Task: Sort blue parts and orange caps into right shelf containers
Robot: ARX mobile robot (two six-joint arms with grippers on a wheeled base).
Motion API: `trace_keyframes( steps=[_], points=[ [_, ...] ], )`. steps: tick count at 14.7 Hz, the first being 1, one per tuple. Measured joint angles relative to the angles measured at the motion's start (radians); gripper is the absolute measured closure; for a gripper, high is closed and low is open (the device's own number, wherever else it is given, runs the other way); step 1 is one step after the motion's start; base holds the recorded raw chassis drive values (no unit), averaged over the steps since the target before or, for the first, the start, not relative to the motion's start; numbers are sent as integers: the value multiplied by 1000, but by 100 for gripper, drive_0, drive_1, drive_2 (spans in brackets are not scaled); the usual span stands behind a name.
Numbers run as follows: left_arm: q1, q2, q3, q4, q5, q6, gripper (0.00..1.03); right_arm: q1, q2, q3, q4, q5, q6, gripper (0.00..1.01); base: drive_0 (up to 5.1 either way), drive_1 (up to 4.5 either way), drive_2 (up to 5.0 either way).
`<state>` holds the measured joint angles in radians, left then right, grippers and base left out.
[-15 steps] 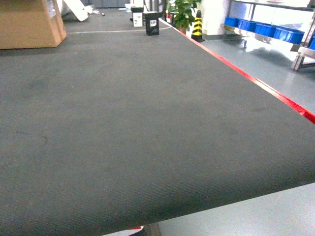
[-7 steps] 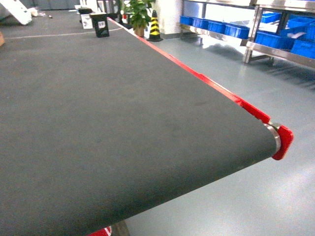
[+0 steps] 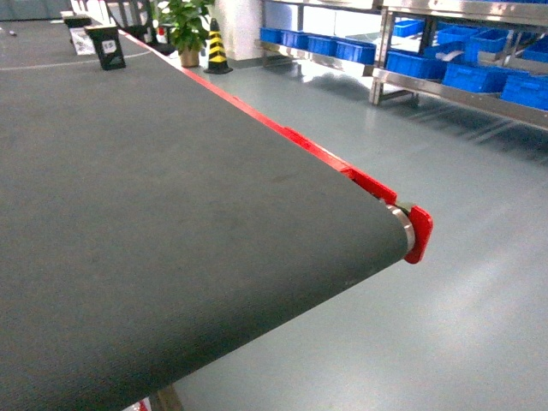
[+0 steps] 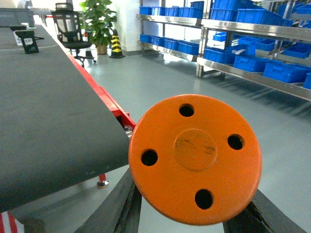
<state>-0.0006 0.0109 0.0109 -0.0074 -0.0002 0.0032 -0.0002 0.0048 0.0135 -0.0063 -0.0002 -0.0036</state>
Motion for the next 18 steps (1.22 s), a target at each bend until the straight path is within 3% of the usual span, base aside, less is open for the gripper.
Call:
trace_keyframes(
  steps=[18],
  points=[
    [0,0,0,0,0,0,60,0,0,0,0,0,0,61,-168,-168,-168]
  ],
)
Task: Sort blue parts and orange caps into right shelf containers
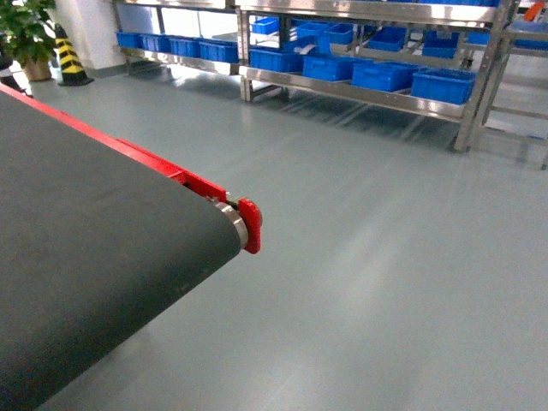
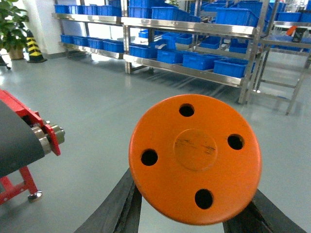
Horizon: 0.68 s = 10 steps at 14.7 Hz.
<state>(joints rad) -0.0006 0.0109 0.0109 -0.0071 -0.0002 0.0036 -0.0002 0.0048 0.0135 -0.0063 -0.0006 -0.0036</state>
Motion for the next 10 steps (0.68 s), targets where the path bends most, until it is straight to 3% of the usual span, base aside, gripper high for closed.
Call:
trace_keyframes(
  steps=[10],
  points=[
    [0,0,0,0,0,0,60,0,0,0,0,0,0,61,-155,-155,-155]
  ],
)
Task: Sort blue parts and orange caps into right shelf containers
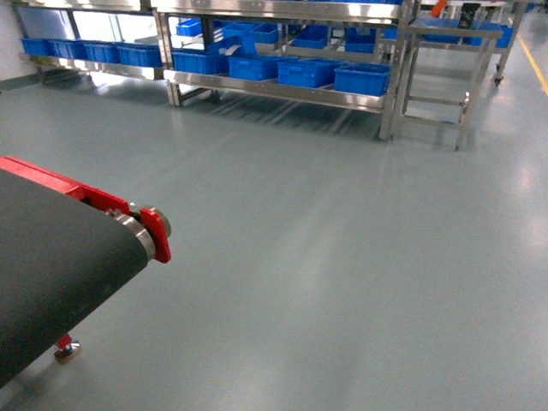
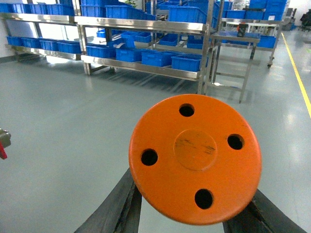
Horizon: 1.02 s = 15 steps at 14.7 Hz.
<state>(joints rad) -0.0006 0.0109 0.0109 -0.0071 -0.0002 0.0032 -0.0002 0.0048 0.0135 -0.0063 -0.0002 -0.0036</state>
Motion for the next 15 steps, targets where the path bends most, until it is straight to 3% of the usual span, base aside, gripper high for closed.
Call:
trace_keyframes(
  steps=[15],
  points=[
    [0,0,0,0,0,0,60,0,0,0,0,0,0,61,-162,-162,-162]
  ],
)
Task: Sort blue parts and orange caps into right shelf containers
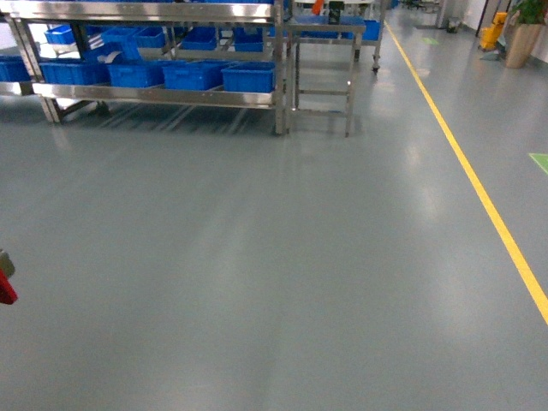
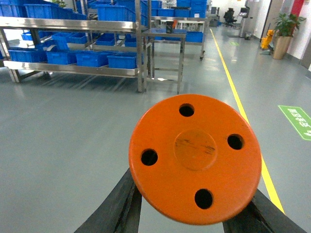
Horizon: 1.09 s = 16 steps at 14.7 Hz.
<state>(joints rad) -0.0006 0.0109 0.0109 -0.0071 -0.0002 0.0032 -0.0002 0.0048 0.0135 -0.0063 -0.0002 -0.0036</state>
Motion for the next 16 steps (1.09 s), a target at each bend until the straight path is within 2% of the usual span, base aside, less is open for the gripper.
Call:
trace_keyframes(
  steps=[3,16],
  points=[
    [0,0,0,0,0,0,60,0,0,0,0,0,0,61,-161,-161,-161],
    [-2,0,0,0,1,0,60,0,0,0,3,0,0,61,-83,351,-516]
  ],
)
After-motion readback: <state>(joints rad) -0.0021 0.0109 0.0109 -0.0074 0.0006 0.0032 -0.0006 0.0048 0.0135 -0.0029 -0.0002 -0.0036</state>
